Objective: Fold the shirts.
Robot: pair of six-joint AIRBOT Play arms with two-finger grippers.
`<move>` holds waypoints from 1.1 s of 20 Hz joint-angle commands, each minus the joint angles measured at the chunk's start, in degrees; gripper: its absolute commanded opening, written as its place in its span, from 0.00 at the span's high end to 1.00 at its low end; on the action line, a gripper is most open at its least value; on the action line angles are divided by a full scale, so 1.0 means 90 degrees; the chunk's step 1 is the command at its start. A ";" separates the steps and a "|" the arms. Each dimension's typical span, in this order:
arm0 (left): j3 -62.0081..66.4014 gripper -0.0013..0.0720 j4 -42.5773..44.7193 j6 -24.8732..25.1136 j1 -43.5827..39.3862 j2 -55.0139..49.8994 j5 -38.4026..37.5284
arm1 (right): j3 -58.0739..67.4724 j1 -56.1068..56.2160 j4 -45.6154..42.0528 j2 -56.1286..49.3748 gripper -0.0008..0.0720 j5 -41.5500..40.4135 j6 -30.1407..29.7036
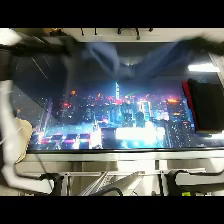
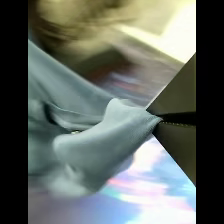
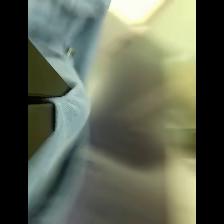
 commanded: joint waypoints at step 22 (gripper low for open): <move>-0.4427 0.96 0.2096 0.0223 -0.0641 0.0301 0.4626 | -0.1957 0.1549 -0.1149 -0.2006 0.95 -0.1756 -0.0284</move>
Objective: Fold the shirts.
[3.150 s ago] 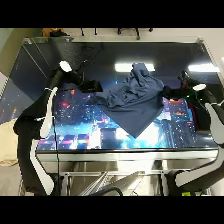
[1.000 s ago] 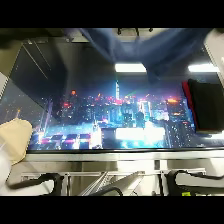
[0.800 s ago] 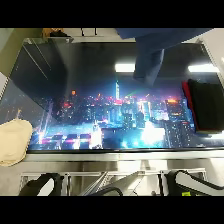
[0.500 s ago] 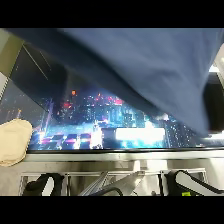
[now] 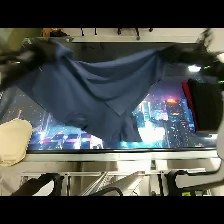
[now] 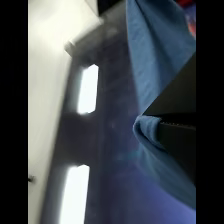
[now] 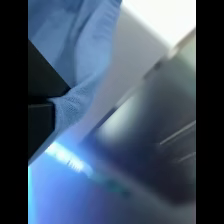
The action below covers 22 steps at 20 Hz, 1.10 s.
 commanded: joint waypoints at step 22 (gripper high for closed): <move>-0.2370 0.02 0.0124 -0.1656 -0.2098 -0.1938 -0.2674 | -0.0124 -0.0986 -0.0845 -0.2297 0.38 -0.0294 0.0092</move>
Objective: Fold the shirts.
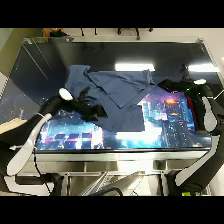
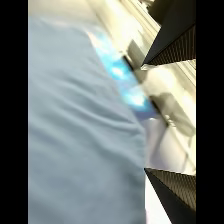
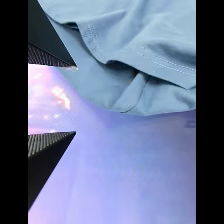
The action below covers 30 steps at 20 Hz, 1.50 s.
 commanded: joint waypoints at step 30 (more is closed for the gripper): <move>-0.1695 0.96 0.1632 -0.0265 0.1013 0.1093 0.1333 | 0.0010 -0.0148 0.0238 0.0163 0.39 0.1736 0.0131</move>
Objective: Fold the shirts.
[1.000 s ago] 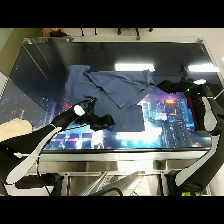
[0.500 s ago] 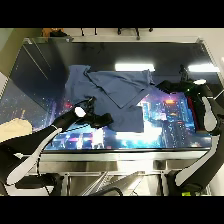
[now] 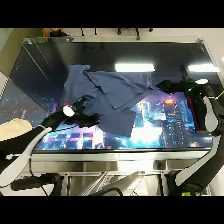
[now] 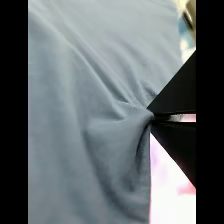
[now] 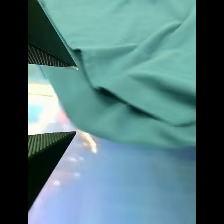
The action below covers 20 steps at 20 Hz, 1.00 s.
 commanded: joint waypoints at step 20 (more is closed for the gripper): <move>-0.0010 0.96 0.1185 0.0619 0.3113 0.0777 -0.1110 | -0.0979 0.1511 -0.0597 0.0287 0.45 0.0704 0.0335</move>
